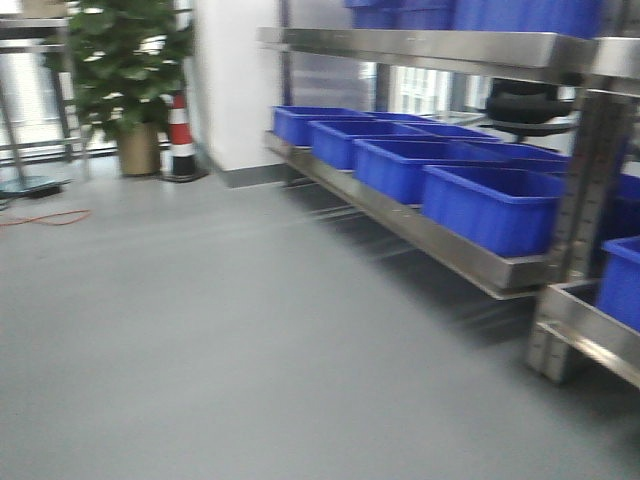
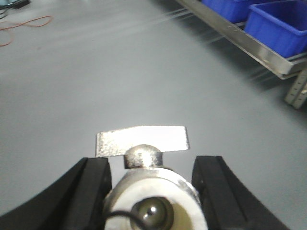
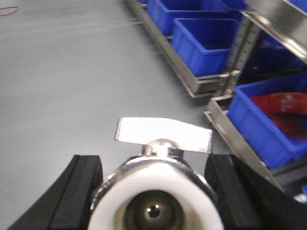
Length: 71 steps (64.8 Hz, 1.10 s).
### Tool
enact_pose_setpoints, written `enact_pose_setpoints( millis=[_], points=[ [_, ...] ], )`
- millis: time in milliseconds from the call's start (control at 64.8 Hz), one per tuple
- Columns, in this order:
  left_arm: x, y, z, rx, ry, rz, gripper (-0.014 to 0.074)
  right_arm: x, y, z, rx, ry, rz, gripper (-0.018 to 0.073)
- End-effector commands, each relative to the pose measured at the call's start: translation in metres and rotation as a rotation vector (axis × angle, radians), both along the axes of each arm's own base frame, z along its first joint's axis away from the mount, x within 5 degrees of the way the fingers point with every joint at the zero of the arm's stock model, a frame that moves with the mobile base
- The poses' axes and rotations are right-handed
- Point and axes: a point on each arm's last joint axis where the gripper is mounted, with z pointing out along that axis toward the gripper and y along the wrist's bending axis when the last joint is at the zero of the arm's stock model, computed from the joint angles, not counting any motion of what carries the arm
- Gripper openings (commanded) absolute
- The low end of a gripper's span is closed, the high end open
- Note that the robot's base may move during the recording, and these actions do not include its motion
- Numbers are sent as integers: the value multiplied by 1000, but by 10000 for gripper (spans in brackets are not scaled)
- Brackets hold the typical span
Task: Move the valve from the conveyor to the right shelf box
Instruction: 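Drive the base up to the steel shelf with blue bins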
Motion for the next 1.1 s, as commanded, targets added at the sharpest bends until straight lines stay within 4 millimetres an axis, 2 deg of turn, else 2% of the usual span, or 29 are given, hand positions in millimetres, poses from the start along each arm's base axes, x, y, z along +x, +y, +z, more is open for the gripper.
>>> enact_pose_setpoints(
  millis=[0,1080],
  points=[
    [-1,-2,7,-10,-65,-9,-111,-1,-1,9,-2,-88,-10,-153],
    [-1,-1,7,-8,-64,-8,-111,-1,-1,9,-2,-88,-10,-153]
  ],
)
